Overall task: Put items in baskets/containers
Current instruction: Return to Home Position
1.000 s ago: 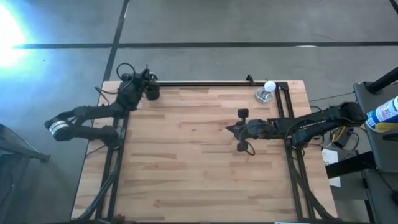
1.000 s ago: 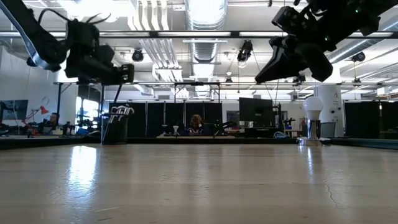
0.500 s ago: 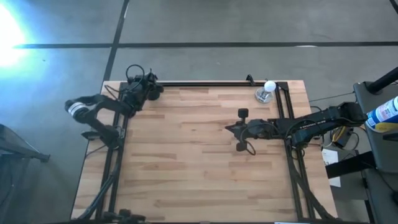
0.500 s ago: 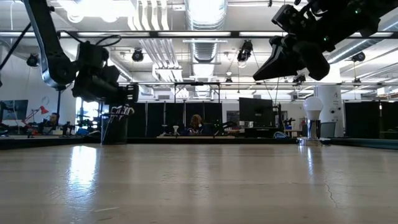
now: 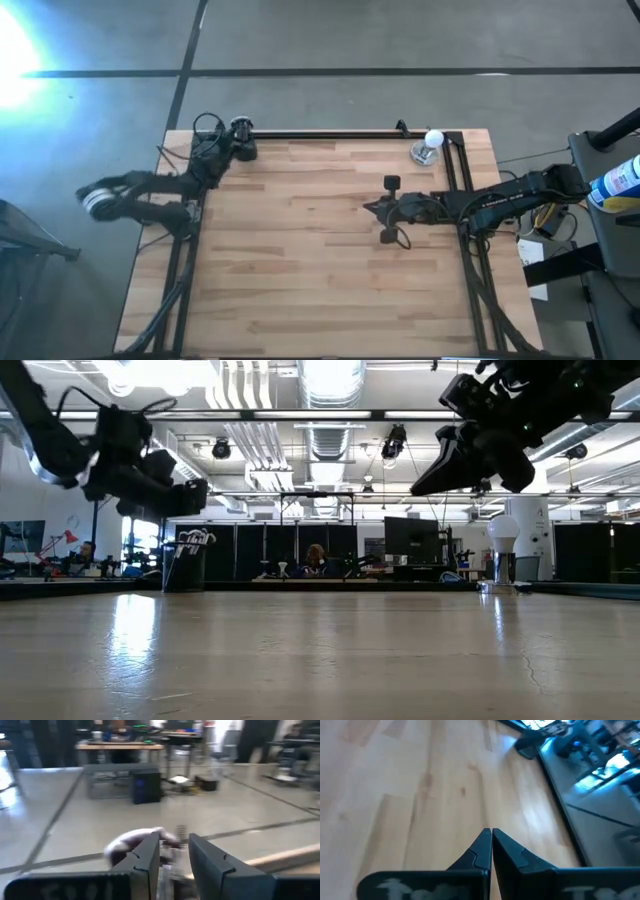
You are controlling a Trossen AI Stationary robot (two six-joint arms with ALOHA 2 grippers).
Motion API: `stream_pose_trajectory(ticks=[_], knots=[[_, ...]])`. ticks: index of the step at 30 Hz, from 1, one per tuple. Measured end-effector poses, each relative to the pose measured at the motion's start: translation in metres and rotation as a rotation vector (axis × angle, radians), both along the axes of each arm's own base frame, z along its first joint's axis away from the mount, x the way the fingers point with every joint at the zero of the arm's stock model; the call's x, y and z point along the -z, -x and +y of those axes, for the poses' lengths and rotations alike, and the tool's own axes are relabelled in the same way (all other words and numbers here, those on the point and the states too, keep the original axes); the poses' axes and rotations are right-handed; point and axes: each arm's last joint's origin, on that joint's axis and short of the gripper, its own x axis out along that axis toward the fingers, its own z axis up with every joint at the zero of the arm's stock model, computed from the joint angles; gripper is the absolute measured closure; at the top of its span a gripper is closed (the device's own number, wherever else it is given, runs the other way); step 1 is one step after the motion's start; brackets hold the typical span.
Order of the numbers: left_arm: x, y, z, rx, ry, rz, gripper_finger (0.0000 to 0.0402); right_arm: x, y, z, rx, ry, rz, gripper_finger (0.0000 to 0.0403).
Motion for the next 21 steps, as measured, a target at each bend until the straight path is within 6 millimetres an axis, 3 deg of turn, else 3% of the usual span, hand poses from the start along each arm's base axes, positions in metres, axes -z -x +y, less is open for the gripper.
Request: stream_pose_trajectory(ticks=[5, 11, 16, 21], knots=[[-0.016, -0.003, -0.032, 0.251, -0.007, -0.017, 0.0327, 0.01, 0.003, 0.0, -0.073, -0.112, -0.039, 0.0394], [-0.028, -0.013, -0.076, 0.632, -0.014, -0.015, 0.0389, 0.014, 0.018, -0.005, -0.118, -0.216, -0.185, 0.0394], [-0.031, -0.019, -0.102, 0.876, -0.043, 0.023, 0.0398, 0.013, 0.046, -0.011, -0.185, -0.291, -0.301, 0.0394], [-0.03, -0.019, -0.113, 1.046, -0.034, 0.04, 0.0401, 0.014, 0.079, -0.02, -0.201, -0.368, -0.402, 0.0395]])
